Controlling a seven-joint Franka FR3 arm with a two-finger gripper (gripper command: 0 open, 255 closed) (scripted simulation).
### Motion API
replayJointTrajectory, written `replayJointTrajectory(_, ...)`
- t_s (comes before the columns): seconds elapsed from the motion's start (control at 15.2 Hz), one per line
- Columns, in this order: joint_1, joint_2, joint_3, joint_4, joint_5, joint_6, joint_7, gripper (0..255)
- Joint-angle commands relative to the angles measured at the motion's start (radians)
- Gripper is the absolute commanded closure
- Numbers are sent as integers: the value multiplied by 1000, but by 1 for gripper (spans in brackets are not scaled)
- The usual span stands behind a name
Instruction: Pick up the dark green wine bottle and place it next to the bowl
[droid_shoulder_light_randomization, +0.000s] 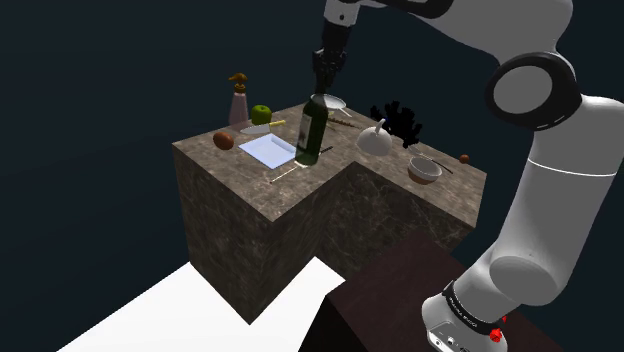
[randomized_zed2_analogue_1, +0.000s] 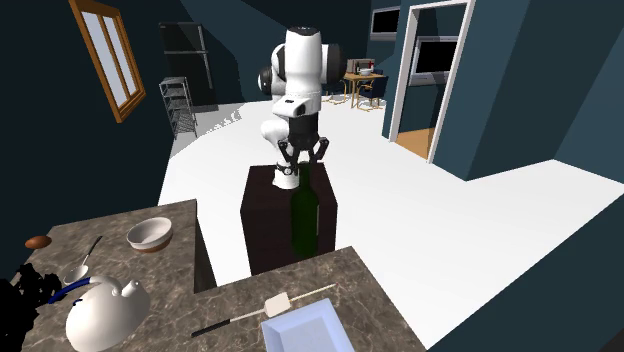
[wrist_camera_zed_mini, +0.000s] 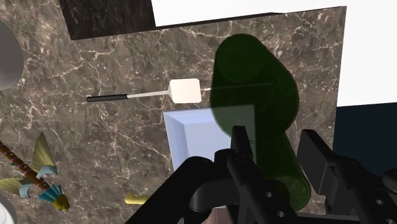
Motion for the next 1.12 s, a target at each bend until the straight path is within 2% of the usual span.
replayJointTrajectory(0.0, 1, 12, 0, 46, -1, -35, -1, 255)
replayJointTrajectory(0.13, 2, 20, 0, 75, -1, -55, -2, 255)
replayJointTrajectory(0.53, -83, -154, -38, -175, 20, 25, -116, 255)
replayJointTrajectory(1.06, -179, -302, -111, -370, 33, 74, -285, 255)
